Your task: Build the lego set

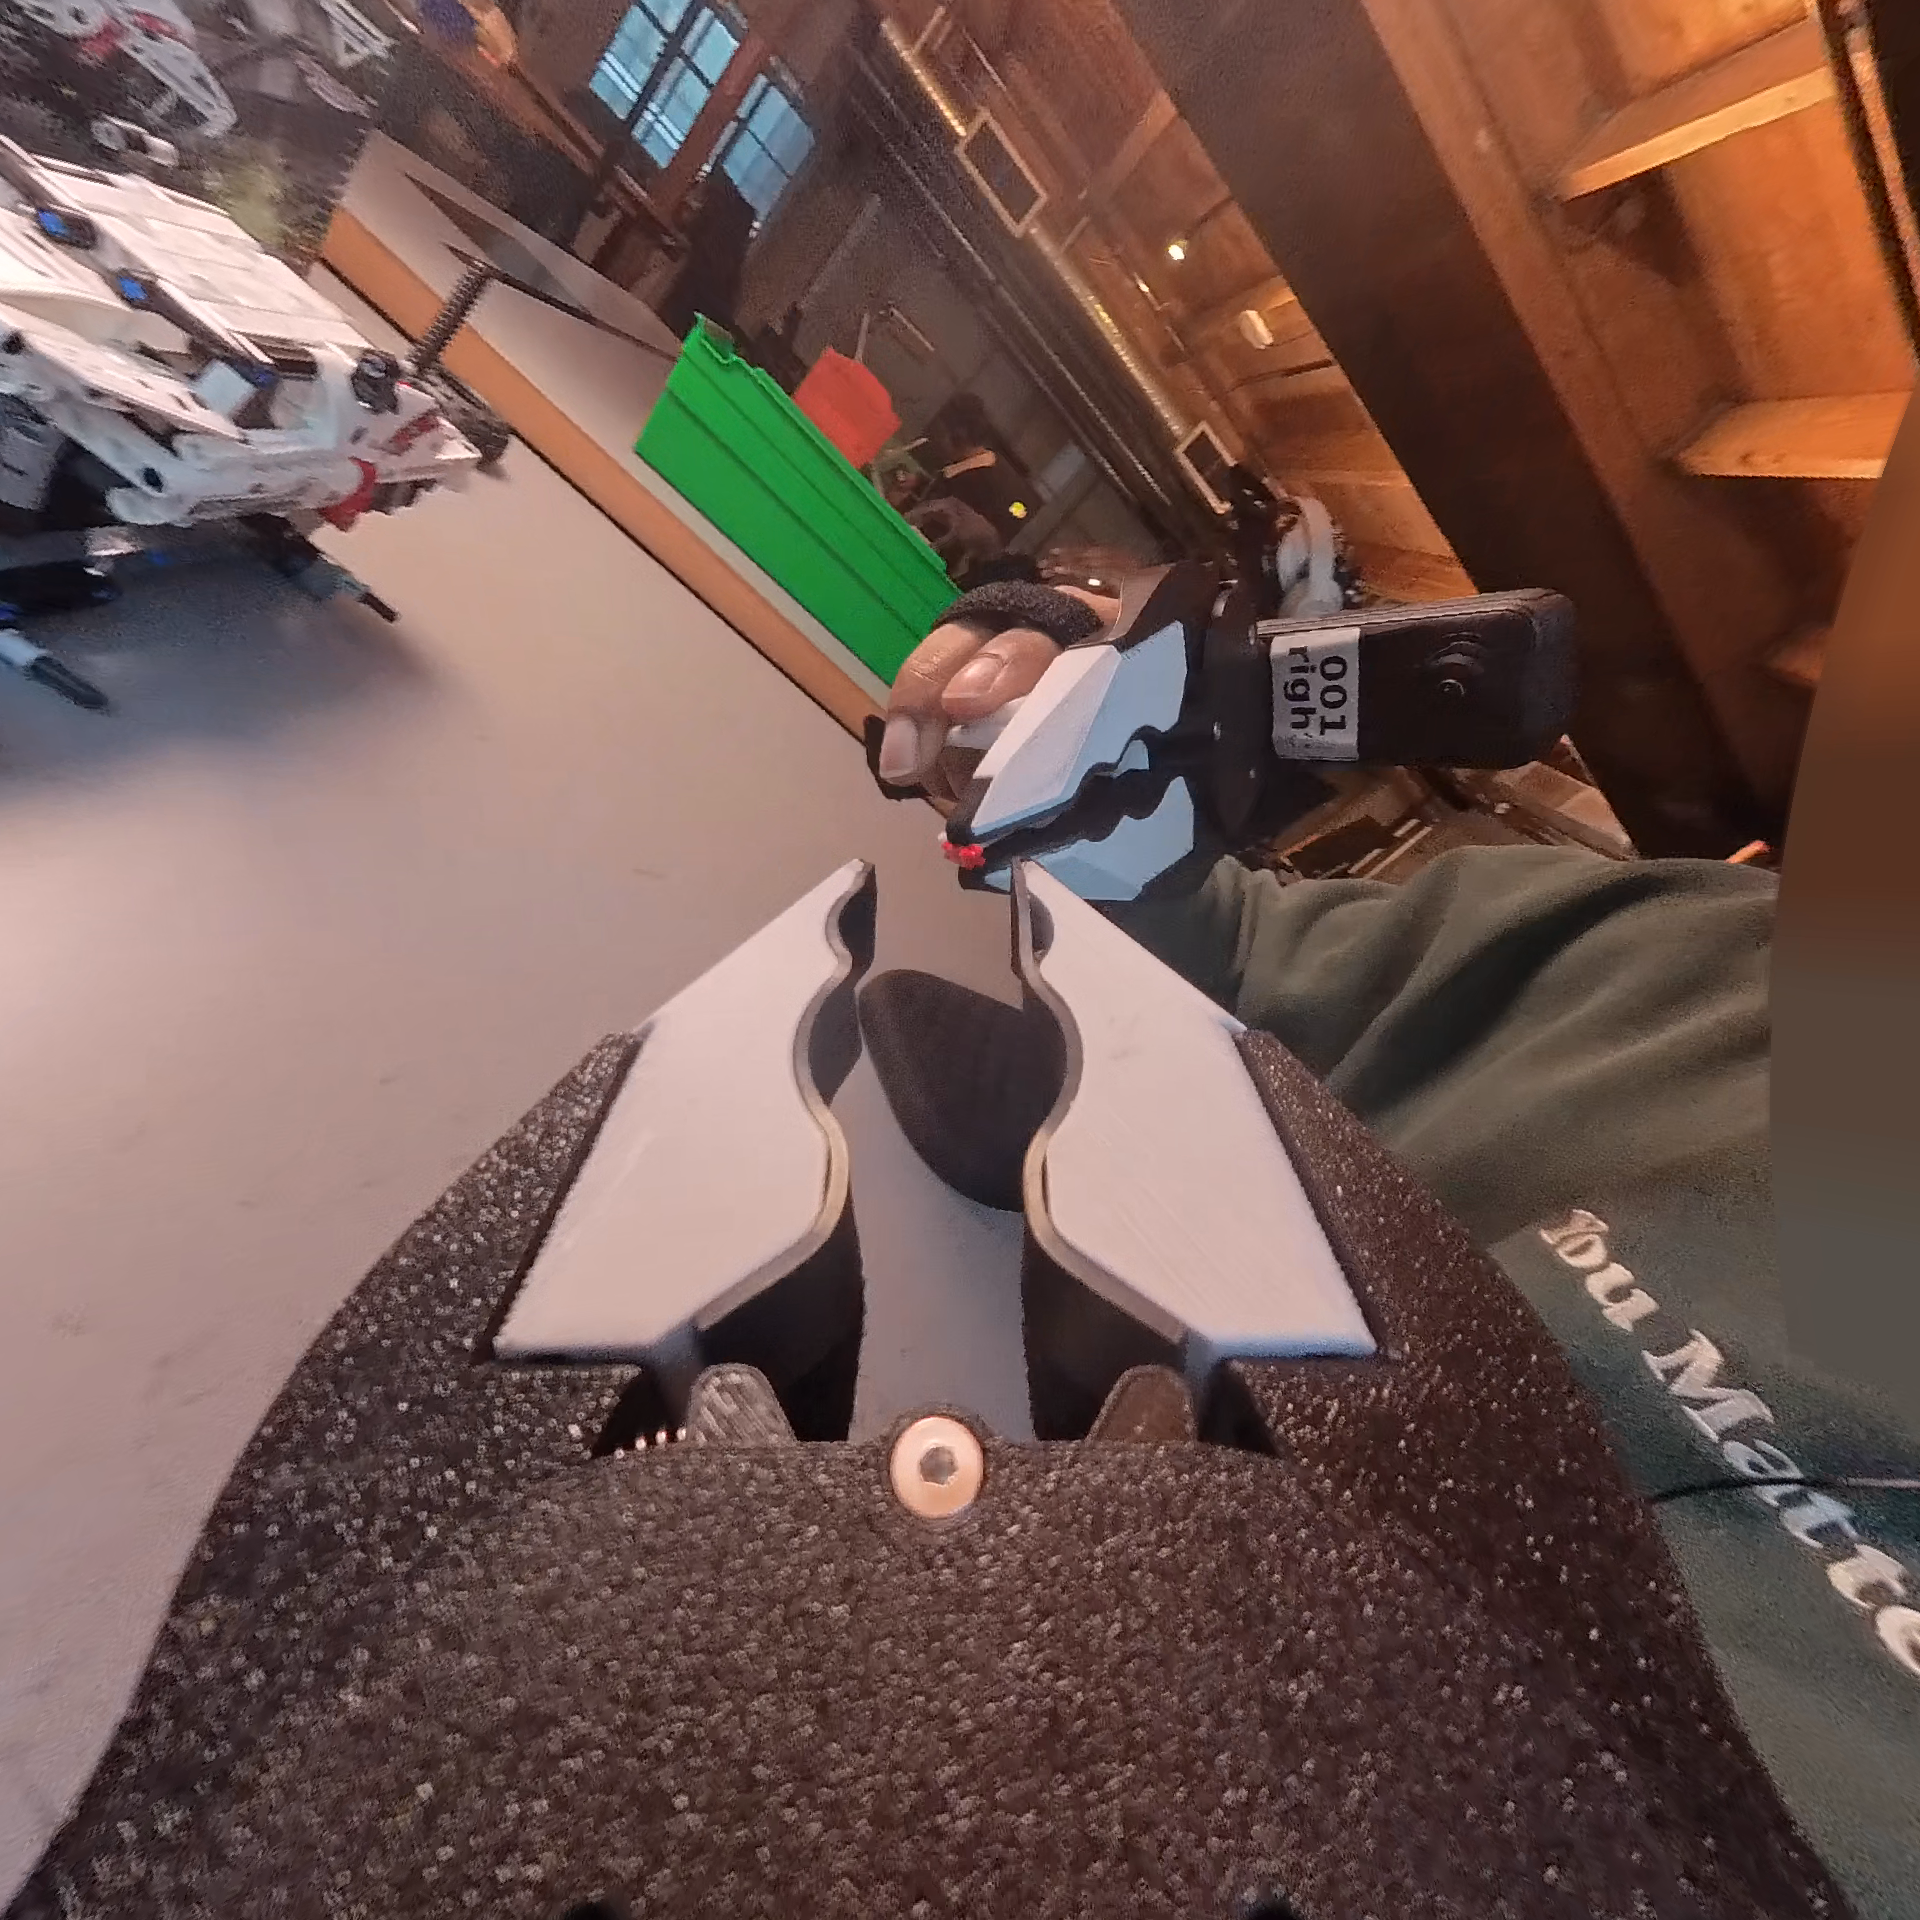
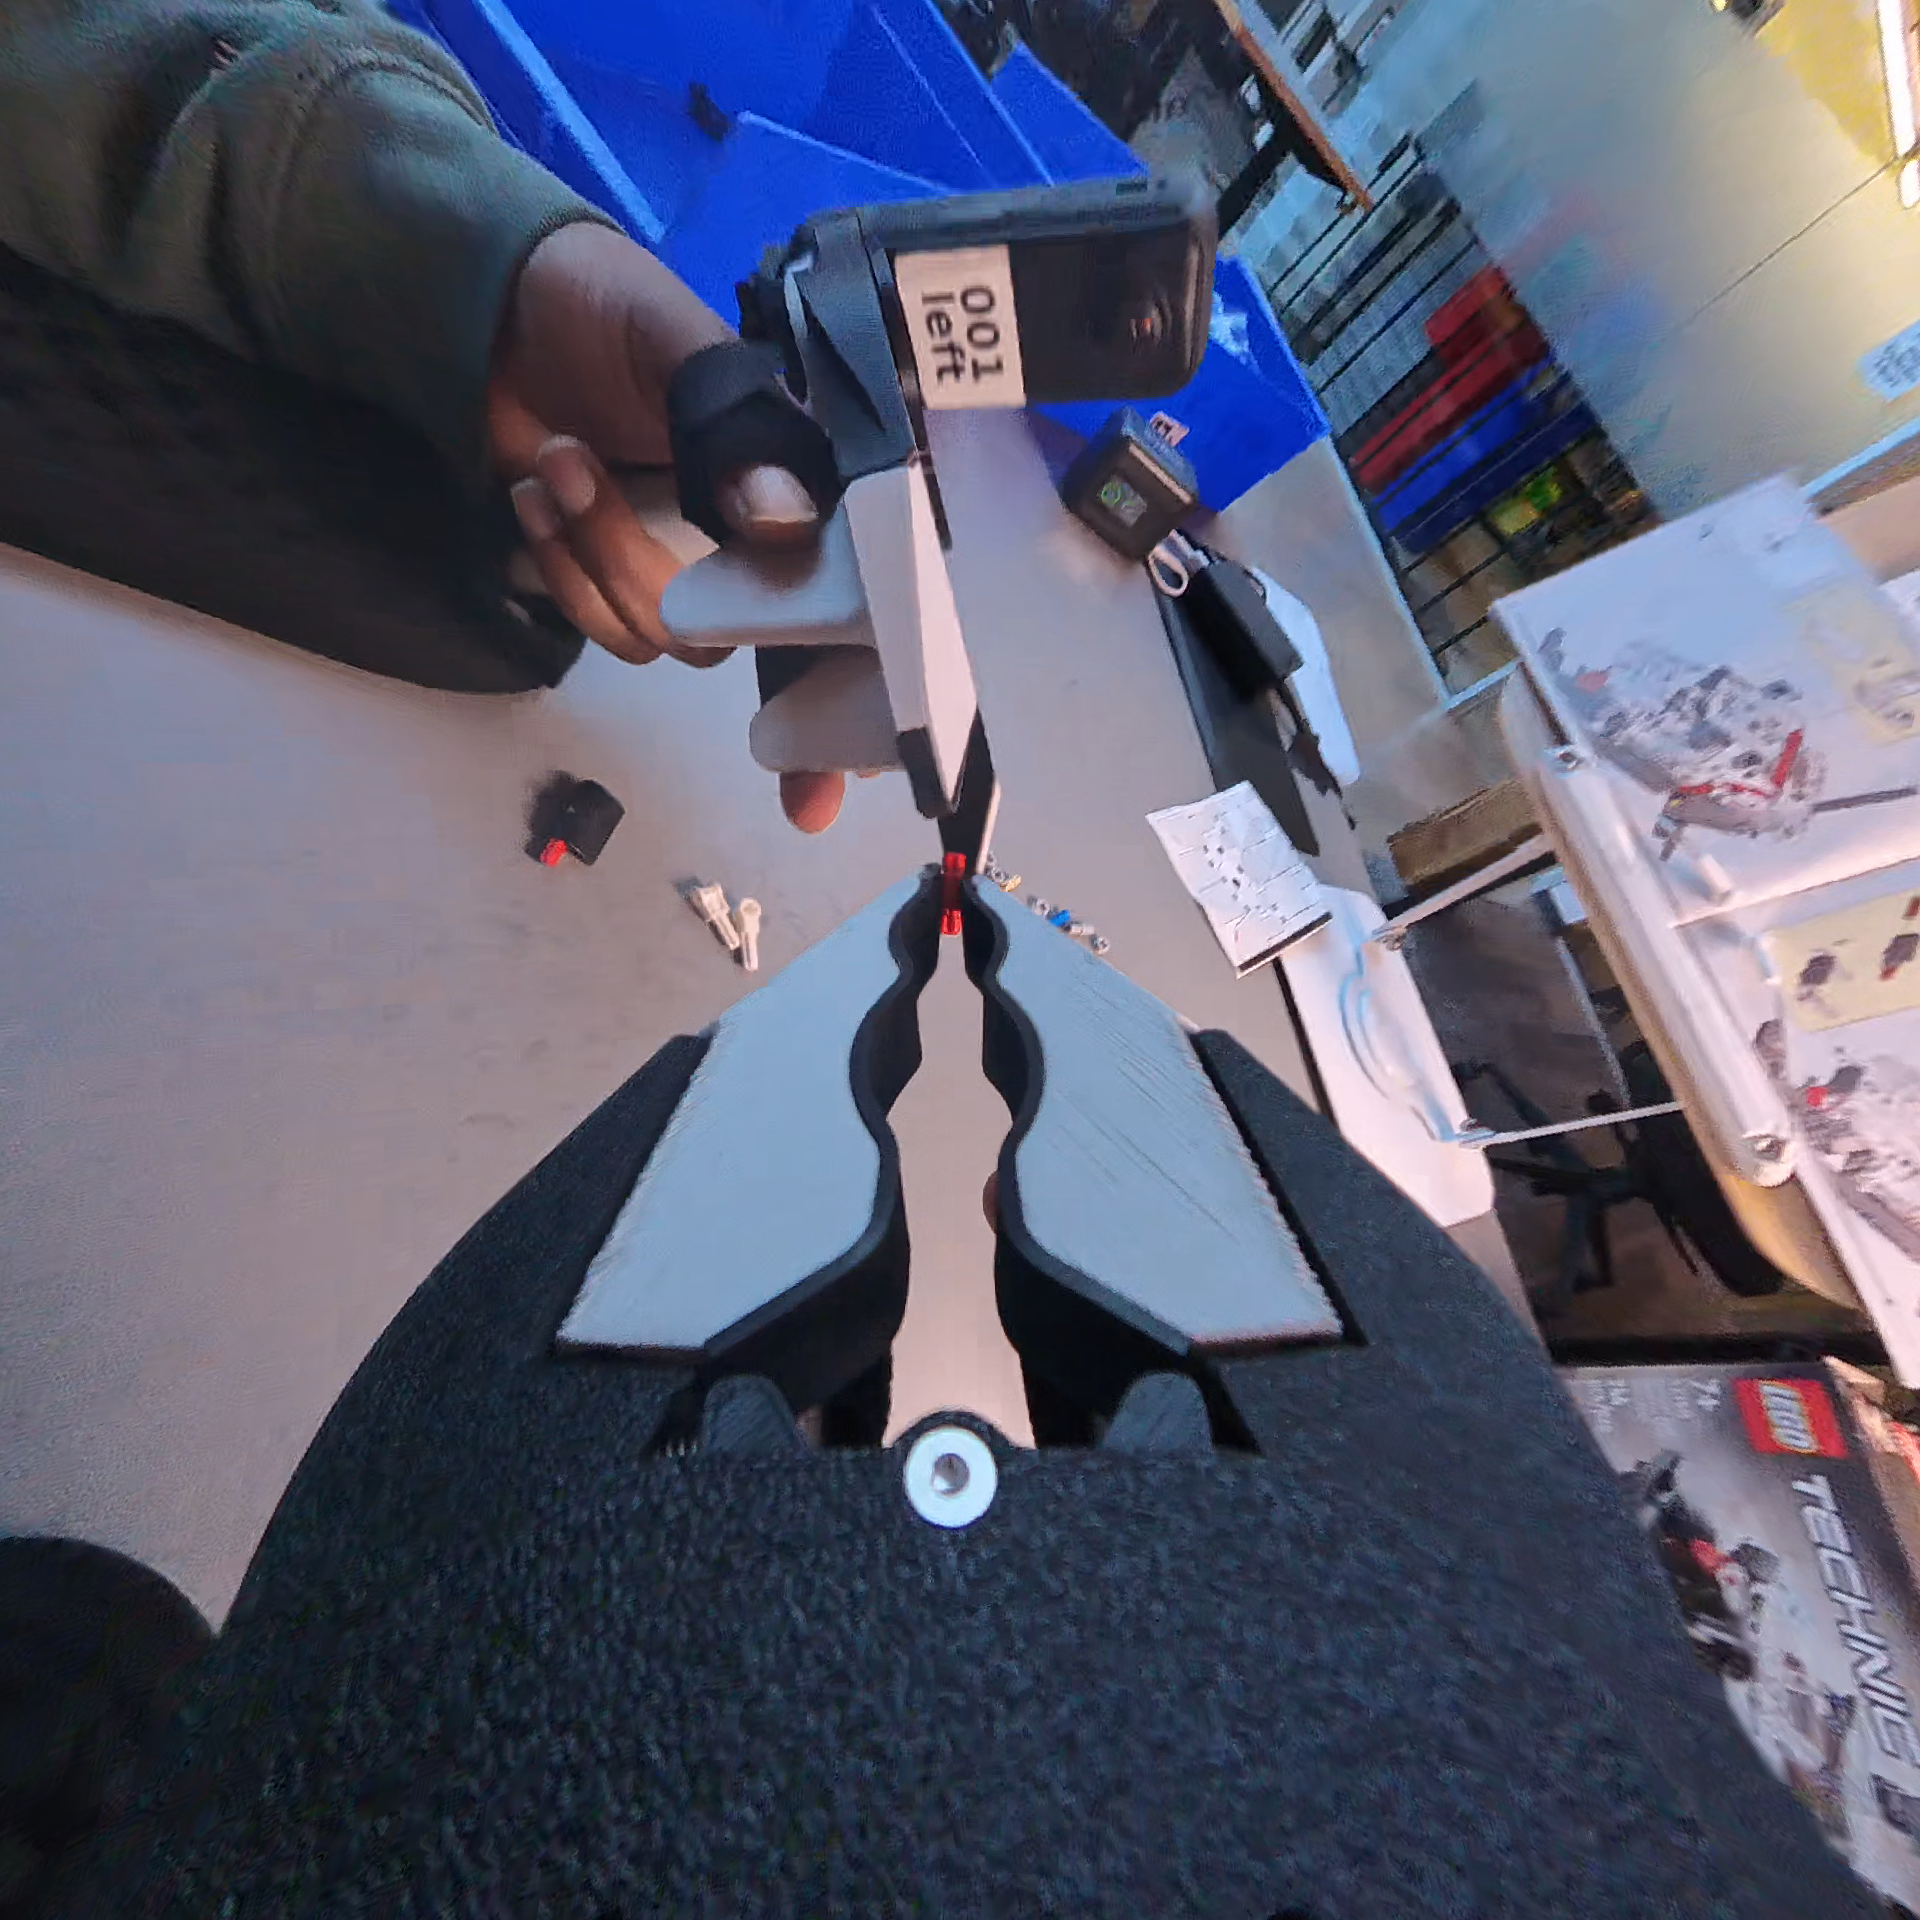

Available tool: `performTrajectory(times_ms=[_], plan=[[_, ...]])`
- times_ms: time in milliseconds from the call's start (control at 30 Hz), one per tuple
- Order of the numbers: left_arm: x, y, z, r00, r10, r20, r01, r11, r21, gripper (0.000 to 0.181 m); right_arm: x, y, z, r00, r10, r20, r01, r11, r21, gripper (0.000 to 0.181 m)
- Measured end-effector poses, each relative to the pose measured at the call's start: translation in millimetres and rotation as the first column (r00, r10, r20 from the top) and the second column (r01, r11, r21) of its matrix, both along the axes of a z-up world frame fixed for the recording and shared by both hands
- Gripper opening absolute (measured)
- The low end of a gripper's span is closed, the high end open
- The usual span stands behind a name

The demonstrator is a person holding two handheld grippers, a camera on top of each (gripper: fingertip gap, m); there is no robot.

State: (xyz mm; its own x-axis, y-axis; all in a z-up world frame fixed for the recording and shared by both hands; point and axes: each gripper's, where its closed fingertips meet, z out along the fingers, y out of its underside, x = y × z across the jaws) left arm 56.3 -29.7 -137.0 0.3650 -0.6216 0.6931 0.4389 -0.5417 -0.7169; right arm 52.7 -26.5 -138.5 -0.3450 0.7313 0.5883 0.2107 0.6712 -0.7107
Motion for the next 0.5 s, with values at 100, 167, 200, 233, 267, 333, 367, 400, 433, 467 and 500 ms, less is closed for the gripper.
performTrajectory(times_ms=[100,167,200,233,267,333,367,400,433,467,500], plan=[[9.5,-6.9,7.4,0.999,-0.047,0.025,0.047,0.999,0.016,0.019,2.9,-10.4,8.7,1.0,0.011,-0.015,-0.01,0.996,0.085,0.001],[11.0,-10.4,12.0,0.997,-0.065,0.047,0.064,0.998,0.027,0.013,4.0,-13.5,12.3,1.0,0.008,-0.021,-0.005,0.993,0.118,0.002],[11.9,-12.4,14.3,0.995,-0.077,0.061,0.075,0.997,0.03,0.008,4.6,-14.0,14.0,1.0,0.005,-0.028,-0.001,0.991,0.134,0.002],[13.2,-14.3,15.9,0.993,-0.089,0.071,0.087,0.996,0.035,0.004,5.3,-15.0,13.9,1.0,0.004,-0.024,0.0,0.989,0.148,0.002],[13.9,-15.7,17.5,0.991,-0.1,0.084,0.097,0.995,0.037,0.003,6.1,-16.2,14.9,1.0,0.006,-0.029,-0.001,0.986,0.164,0.002],[15.6,-19.9,22.9,0.982,-0.136,0.135,0.131,0.99,0.043,0.003,8.4,-20.2,20.1,0.999,0.017,-0.05,-0.009,0.988,0.156,0.002],[16.9,-22.1,25.5,0.976,-0.152,0.157,0.146,0.988,0.052,0.002,9.8,-22.3,22.6,0.998,0.026,-0.06,-0.017,0.989,0.15,0.002],[18.0,-24.6,28.1,0.969,-0.172,0.179,0.164,0.985,0.06,0.002,11.2,-24.6,25.2,0.997,0.037,-0.074,-0.026,0.989,0.148,0.002],[18.8,-27.3,31.4,0.96,-0.194,0.202,0.183,0.981,0.072,0.002,12.4,-27.3,28.4,0.995,0.049,-0.091,-0.036,0.99,0.138,0.002],[19.5,-30.1,34.6,0.951,-0.214,0.225,0.2,0.976,0.084,0.002,13.4,-30.1,32.0,0.992,0.059,-0.112,-0.046,0.992,0.118,0.002],[20.1,-32.4,37.3,0.943,-0.231,0.24,0.214,0.972,0.096,0.002,14.4,-32.6,35.2,0.989,0.068,-0.132,-0.056,0.994,0.094,0.003]])
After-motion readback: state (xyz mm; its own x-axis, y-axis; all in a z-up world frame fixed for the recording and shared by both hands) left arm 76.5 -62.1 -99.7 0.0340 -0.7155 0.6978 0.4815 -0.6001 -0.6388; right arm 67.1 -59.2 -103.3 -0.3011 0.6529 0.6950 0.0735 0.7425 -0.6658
